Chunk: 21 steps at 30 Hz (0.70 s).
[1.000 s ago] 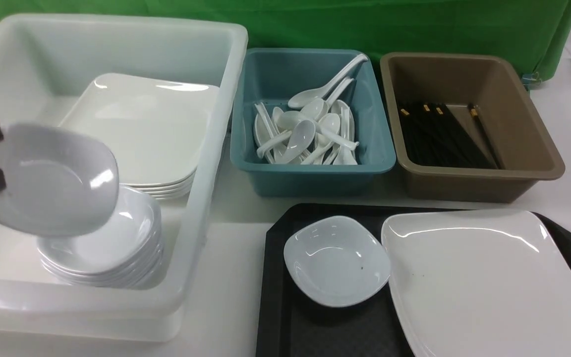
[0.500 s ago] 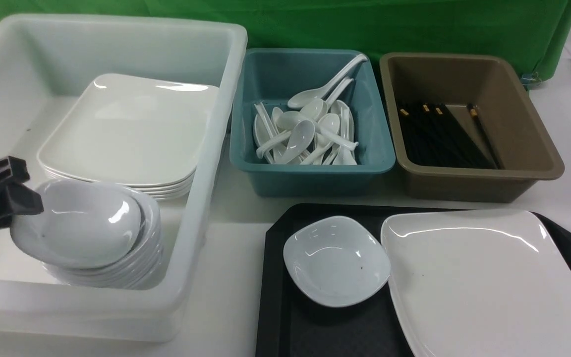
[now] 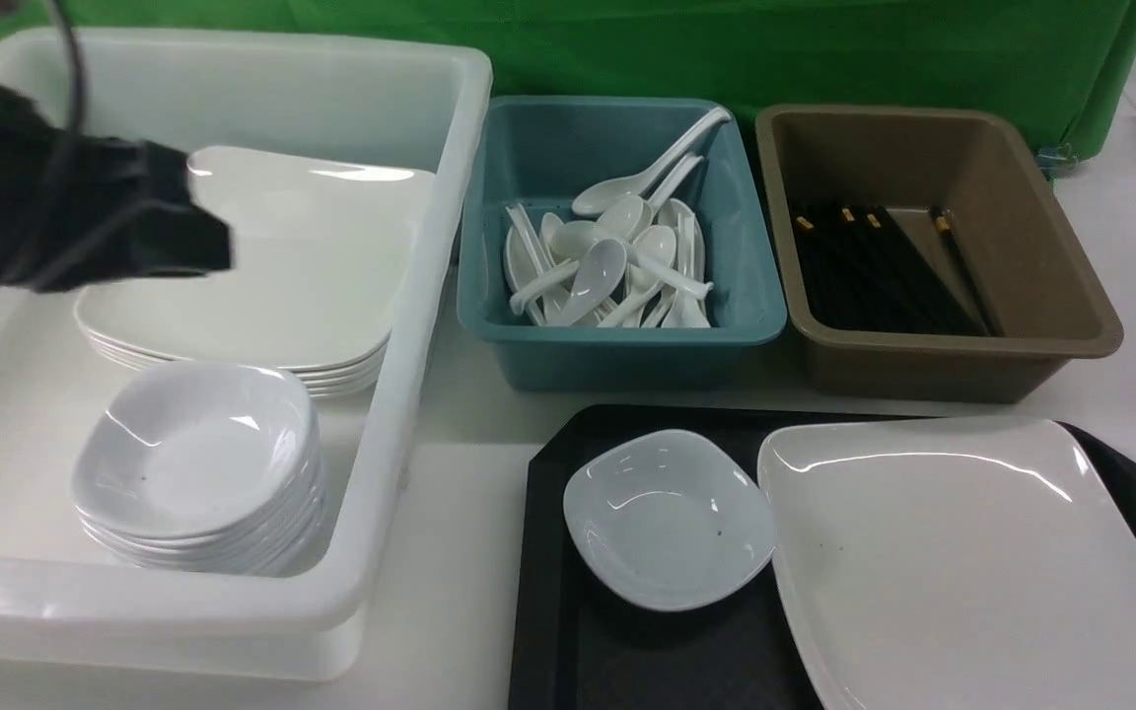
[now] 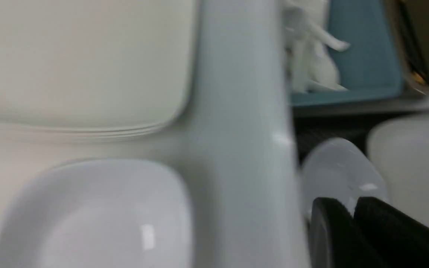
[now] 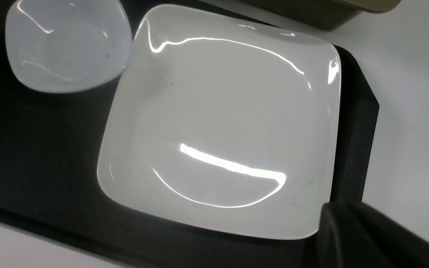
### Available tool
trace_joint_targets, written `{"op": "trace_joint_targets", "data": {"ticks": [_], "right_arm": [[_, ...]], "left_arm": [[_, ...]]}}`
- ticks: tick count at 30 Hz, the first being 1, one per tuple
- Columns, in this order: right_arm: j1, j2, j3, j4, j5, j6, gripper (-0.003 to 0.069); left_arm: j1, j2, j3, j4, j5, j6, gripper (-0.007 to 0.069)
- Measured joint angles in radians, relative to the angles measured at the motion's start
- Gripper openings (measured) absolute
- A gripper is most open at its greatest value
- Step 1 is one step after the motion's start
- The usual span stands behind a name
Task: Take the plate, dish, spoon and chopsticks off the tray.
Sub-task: Use the left arm to grab a small plate from the dinner plate
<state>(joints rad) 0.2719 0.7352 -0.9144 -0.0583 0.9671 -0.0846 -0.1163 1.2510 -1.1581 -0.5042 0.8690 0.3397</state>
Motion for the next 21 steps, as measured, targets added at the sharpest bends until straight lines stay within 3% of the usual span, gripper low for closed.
{"op": "trace_joint_targets", "data": {"ticks": [1, 4, 9, 17, 21], "right_arm": [[0.000, 0.000, 0.000, 0.000, 0.000, 0.000, 0.0034], [0.000, 0.001, 0.000, 0.003, 0.000, 0.000, 0.0034], [0.000, 0.001, 0.000, 0.003, 0.000, 0.000, 0.0034], [0.000, 0.001, 0.000, 0.004, 0.003, 0.000, 0.0034], [0.000, 0.001, 0.000, 0.004, 0.004, 0.001, 0.0034]], "left_arm": [[-0.031, 0.004, -0.003, 0.007, -0.004, -0.001, 0.0028], [-0.261, 0.123, -0.073, 0.128, -0.019, -0.059, 0.0005], [-0.416, 0.364, -0.223, 0.273, -0.008, -0.110, 0.0011], [-0.453, 0.647, -0.410, 0.328, -0.038, -0.112, 0.0114], [-0.453, 0.764, -0.475, 0.362, -0.048, -0.109, 0.0258]]}}
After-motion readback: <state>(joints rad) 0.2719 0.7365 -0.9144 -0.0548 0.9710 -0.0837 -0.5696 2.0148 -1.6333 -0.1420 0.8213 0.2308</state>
